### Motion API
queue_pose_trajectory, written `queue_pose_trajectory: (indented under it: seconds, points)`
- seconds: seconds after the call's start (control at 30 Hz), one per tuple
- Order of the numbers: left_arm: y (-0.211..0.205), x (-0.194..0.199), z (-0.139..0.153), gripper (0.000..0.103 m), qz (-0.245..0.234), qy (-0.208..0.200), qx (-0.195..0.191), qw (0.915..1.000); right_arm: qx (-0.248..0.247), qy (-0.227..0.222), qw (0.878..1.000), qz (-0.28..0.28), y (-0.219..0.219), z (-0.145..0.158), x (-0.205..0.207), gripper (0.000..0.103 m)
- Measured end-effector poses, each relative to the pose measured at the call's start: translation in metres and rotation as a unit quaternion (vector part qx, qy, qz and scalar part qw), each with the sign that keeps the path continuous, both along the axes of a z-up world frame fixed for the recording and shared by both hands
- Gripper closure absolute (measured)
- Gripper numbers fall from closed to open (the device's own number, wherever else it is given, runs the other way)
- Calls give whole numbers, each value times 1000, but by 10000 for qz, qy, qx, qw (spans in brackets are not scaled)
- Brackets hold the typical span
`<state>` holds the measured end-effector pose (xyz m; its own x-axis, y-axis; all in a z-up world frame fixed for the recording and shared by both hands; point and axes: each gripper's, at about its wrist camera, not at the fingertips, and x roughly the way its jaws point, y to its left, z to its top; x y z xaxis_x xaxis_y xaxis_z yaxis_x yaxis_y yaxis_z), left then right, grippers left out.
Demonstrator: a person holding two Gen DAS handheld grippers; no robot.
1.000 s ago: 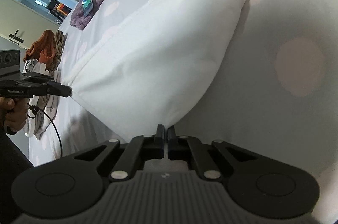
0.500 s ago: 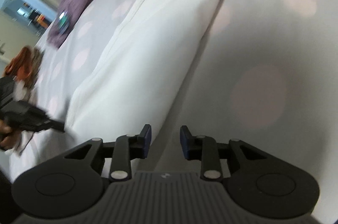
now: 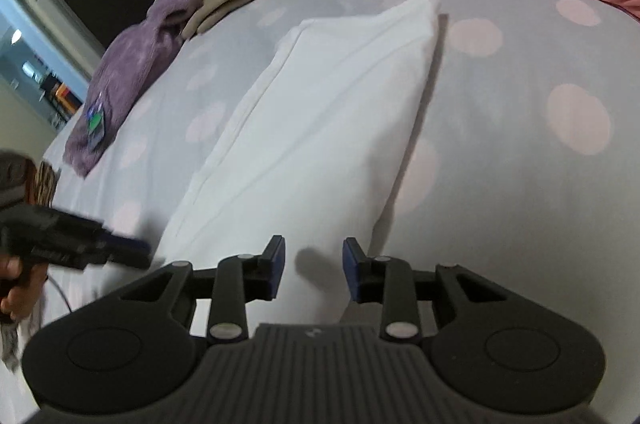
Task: Fold clothes
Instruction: 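Open both grippers and lift them back from the folded shirt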
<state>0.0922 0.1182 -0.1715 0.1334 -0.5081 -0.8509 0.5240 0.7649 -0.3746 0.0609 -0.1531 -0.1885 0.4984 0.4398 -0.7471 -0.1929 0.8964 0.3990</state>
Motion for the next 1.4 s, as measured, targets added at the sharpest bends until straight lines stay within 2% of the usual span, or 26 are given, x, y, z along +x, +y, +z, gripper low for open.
queue_pose_trajectory:
  seconds: [0.2,0.23,0.33,0.47,0.6,0.67,0.8,0.93,0.97,1.07,1.23,1.4]
  points:
    - [0,1,-7,80,-11,-92,-44,9999,67,113,9999,-53,-3,-6,-6,67]
    - [1,2,-8,83,-1,-79,-48,10000,75,116,9999,-72,-3,-7,-6,67]
    - [7,4,-8,100,58,-131,-135,9998,101,126,9998,-101,-4,-7,-6,67]
    - [20,5,1,103,221,-175,-460,9985,44,109,9999,-83,-3,-8,-7,66]
    - [33,10,9,103,532,-137,-774,9955,26,109,9998,-137,-5,-9,-7,66]
    - [31,12,9,103,523,-273,-656,9961,12,112,9998,-158,-5,-10,-7,66]
    - [24,22,-10,103,416,58,-468,9980,-9,110,9996,-245,-6,-13,-3,66]
    - [24,23,-13,100,434,78,-311,9985,-37,-31,9991,-415,-7,-11,5,61]
    - [25,23,-13,95,459,51,-234,9987,-42,-62,9988,-474,-7,-10,8,61]
    - [26,33,-5,93,515,-149,-33,9986,0,-101,9980,-629,-9,-11,18,61]
    - [18,65,13,84,488,-454,-337,9972,104,-115,9973,-712,-5,-15,30,61]
    - [-9,83,6,83,222,-684,-247,9971,133,-144,9969,-755,-1,-15,33,61]
